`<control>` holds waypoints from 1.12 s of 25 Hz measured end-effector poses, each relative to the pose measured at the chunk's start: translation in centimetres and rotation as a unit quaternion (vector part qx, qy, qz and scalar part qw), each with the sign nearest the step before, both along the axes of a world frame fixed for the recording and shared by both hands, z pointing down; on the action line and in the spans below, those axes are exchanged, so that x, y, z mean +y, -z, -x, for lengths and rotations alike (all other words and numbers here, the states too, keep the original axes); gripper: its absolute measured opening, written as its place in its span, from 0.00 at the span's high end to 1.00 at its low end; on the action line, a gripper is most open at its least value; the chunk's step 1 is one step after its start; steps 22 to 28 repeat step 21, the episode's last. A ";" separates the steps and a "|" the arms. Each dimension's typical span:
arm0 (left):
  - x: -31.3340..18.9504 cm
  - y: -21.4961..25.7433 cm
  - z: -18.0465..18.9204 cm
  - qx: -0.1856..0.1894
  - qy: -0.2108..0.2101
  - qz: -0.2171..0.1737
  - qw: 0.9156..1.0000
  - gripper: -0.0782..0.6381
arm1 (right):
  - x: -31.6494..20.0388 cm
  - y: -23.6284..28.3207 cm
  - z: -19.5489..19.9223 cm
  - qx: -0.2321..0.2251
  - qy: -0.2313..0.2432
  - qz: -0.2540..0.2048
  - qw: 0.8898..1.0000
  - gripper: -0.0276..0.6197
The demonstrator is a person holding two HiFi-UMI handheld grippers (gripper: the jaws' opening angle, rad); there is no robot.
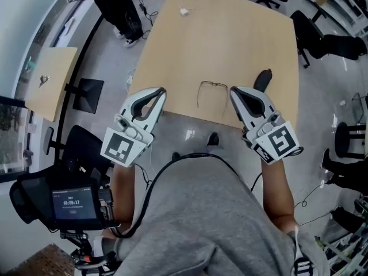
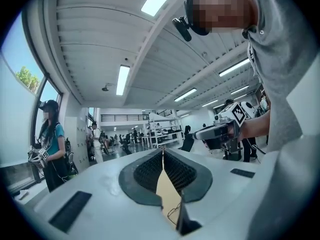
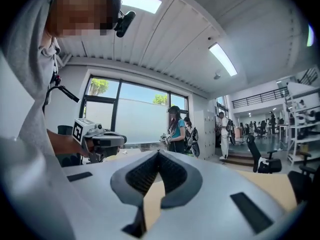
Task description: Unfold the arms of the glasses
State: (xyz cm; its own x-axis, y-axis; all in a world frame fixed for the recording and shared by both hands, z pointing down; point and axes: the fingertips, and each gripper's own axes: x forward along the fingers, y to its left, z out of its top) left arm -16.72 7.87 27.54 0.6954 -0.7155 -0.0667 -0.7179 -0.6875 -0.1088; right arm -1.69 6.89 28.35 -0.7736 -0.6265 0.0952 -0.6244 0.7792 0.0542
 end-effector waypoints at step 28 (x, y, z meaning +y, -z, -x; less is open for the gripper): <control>15.4 0.9 0.7 0.018 -0.073 -0.032 0.997 0.88 | 19.1 2.8 1.4 0.024 -0.073 -0.030 0.997 0.95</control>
